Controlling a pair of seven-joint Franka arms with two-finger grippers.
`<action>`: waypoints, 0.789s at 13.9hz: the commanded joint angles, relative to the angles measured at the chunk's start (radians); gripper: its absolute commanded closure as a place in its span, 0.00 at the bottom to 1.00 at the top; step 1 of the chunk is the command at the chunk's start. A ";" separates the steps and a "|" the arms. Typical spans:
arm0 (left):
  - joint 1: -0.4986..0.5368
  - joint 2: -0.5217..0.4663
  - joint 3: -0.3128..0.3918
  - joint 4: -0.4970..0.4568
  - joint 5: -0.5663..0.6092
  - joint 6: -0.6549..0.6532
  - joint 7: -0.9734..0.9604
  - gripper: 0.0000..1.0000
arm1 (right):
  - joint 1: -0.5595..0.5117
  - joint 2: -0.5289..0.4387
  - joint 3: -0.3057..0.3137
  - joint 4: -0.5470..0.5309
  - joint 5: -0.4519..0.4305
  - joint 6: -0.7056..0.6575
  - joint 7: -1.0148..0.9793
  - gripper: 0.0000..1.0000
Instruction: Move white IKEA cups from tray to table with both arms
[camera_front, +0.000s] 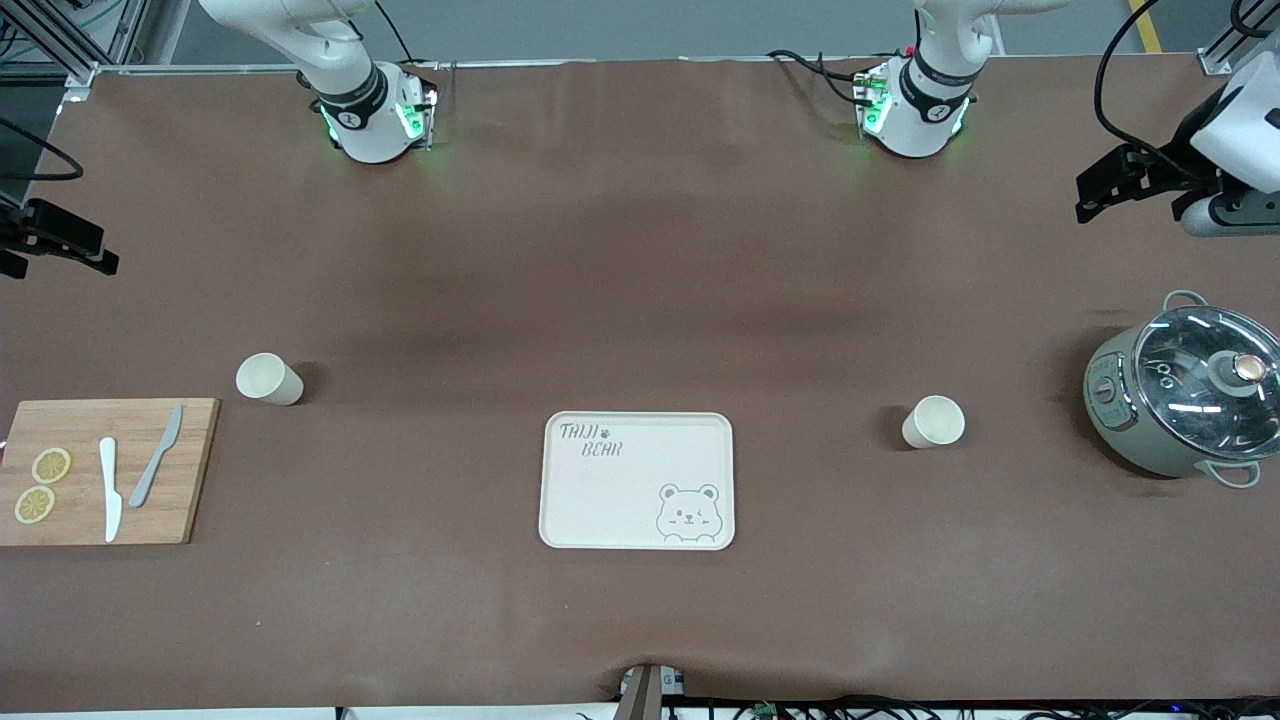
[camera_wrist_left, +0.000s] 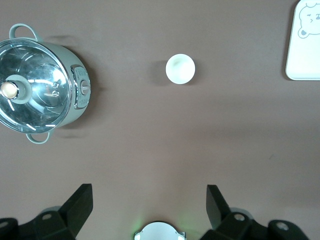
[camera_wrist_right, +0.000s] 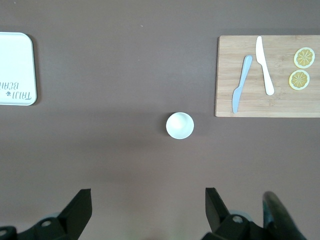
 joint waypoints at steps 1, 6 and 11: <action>0.003 -0.016 -0.002 0.002 -0.020 -0.018 -0.001 0.00 | 0.015 -0.046 0.002 -0.044 -0.023 0.006 0.004 0.00; 0.006 -0.022 -0.001 0.011 -0.020 -0.027 -0.004 0.00 | -0.134 -0.098 0.176 -0.101 -0.032 0.031 0.003 0.00; 0.011 -0.030 -0.001 0.011 -0.021 -0.038 -0.004 0.00 | -0.157 -0.164 0.206 -0.188 -0.055 0.071 0.003 0.00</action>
